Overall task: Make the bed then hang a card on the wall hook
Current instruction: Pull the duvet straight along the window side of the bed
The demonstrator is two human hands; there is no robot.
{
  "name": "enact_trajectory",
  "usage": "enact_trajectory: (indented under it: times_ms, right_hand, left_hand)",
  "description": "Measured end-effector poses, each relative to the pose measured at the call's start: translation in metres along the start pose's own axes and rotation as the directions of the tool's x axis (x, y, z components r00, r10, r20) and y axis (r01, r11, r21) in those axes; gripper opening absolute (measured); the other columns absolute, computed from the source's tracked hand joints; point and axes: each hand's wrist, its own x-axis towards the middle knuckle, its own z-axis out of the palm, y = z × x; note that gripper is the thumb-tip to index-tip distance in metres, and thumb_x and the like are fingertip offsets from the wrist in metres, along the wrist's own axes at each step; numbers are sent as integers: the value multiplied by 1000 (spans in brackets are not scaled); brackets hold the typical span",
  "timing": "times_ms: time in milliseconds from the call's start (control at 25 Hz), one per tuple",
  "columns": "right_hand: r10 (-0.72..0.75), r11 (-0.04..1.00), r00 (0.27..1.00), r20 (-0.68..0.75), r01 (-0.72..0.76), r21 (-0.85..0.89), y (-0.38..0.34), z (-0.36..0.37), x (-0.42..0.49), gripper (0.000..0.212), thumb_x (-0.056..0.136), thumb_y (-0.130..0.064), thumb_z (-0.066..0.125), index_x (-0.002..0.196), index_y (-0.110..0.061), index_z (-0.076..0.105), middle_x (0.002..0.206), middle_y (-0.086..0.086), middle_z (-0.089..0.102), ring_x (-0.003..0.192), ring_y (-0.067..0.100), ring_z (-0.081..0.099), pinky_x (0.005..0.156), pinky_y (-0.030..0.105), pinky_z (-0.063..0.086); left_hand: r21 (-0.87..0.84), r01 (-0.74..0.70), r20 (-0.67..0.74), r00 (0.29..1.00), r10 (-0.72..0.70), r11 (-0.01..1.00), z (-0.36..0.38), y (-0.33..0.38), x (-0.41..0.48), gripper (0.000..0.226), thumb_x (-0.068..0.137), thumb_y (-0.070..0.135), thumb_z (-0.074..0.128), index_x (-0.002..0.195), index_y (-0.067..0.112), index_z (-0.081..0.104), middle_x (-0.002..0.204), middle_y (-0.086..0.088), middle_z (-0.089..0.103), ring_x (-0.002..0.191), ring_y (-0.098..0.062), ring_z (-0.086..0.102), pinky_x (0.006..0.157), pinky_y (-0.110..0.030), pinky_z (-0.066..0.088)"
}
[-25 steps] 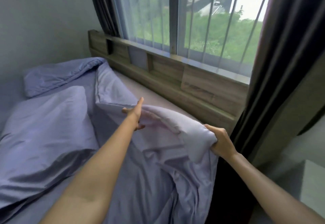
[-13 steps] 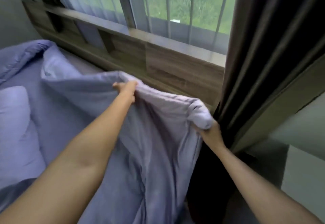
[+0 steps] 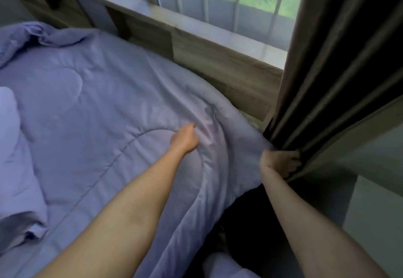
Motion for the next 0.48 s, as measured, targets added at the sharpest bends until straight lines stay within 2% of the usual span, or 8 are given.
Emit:
enact_trajectory:
  times_ms: [80,120,160,200,240,280,360,480]
  right_hand:
    - [-398,904,913,93,408,-131,-14,10,-16,52,77,-13,58,127,-5,49,131,23,49,120,43,48,96,49,41]
    - [-607,753,762,224,642,-145,-19,22,-23,45,77,-10,58,121,-4,55,126,22,54,115,42,52,92,48,44]
    - [-767,520,534,356,842,-142,-24,36,-29,42,77,-7,58,119,-3,59,124,22,57,114,40,55,91,47,46]
    - [-814,275,300,498,953,-124,-32,48,-33,44,79,-6,57,123,-3,58,132,20,55,120,38,53,94,47,45]
    - [-778,80,128,616,991,-105,-42,61,-37,49,85,-9,53,134,-5,50,145,17,44,132,34,44,103,47,39]
    - [-708,-4,65,703,995,-97,-55,74,-39,54,92,-15,46,145,-9,36,156,12,28,143,29,29,111,47,30]
    - [-575,32,155,803,985,-167,-76,100,-44,64,98,-30,36,153,-12,8,162,7,5,149,24,7,118,43,15]
    - [-369,195,323,872,944,-267,-80,130,-37,80,95,-49,36,153,-12,-3,162,8,2,149,28,9,120,41,15]
  left_hand:
    - [191,128,26,990,-136,973,15,-57,-18,57,95,24,38,149,15,22,159,-11,19,145,-29,22,116,-47,21]
    - [242,194,57,975,-214,951,17,-76,-29,60,96,29,36,151,18,14,161,-9,9,147,-29,13,117,-49,14]
    - [267,235,67,963,-261,935,24,-97,-37,62,97,35,34,152,21,9,162,-7,3,148,-30,8,118,-50,10]
    - [268,281,57,950,-307,921,30,-117,-44,64,97,41,32,152,23,6,162,-6,0,149,-30,5,118,-52,7]
    - [254,330,67,932,-357,909,34,-133,-51,65,97,46,31,153,25,4,162,-5,-2,149,-30,3,118,-53,6]
    - [231,369,76,915,-395,900,37,-146,-56,66,97,49,30,152,28,2,162,-4,-3,149,-31,2,118,-54,5]
    - [182,408,70,902,-426,894,44,-163,-65,66,96,52,28,152,32,-1,162,-1,-5,149,-31,1,117,-58,6]
    - [106,441,64,891,-449,891,55,-175,-76,65,96,55,26,151,36,-3,162,3,-10,150,-27,-2,115,-61,8]
